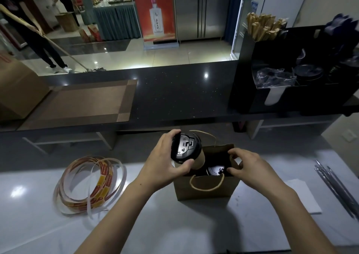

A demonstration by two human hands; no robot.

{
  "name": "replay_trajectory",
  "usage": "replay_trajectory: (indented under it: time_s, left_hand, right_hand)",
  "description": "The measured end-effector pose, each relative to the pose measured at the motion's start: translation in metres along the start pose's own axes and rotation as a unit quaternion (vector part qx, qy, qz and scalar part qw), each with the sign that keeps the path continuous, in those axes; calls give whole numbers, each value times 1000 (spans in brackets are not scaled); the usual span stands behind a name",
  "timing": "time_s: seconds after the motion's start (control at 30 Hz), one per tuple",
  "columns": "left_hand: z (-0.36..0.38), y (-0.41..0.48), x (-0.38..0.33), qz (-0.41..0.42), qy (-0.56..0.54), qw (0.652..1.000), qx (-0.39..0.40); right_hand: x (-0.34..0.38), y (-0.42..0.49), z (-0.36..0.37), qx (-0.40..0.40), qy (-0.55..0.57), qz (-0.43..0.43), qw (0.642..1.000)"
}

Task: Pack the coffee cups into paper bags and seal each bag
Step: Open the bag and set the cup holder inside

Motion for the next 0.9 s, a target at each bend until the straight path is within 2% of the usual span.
replay_trajectory:
  time_s: [0.3,0.6,0.9]
  left_hand:
    - [26,14,-2,5,38,999,35]
    - [37,33,-7,4,53,991,120]
    - [36,41,-1,-25,183,969,161]
  right_hand:
    - [-2,-1,-2,-10,-4,3,1000]
    - [-8,-3,0,-8,8,-3,1000]
    - [-11,-4,0,-10,6,-3,1000]
Point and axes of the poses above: each hand's wrist, its own y-axis towards the middle knuckle, its own z-axis out of the palm, x = y × z, the point moved 4 cm from there along y, towards the middle knuckle, and after that the axes turned 10 degrees about x, right-handed, at the moved point
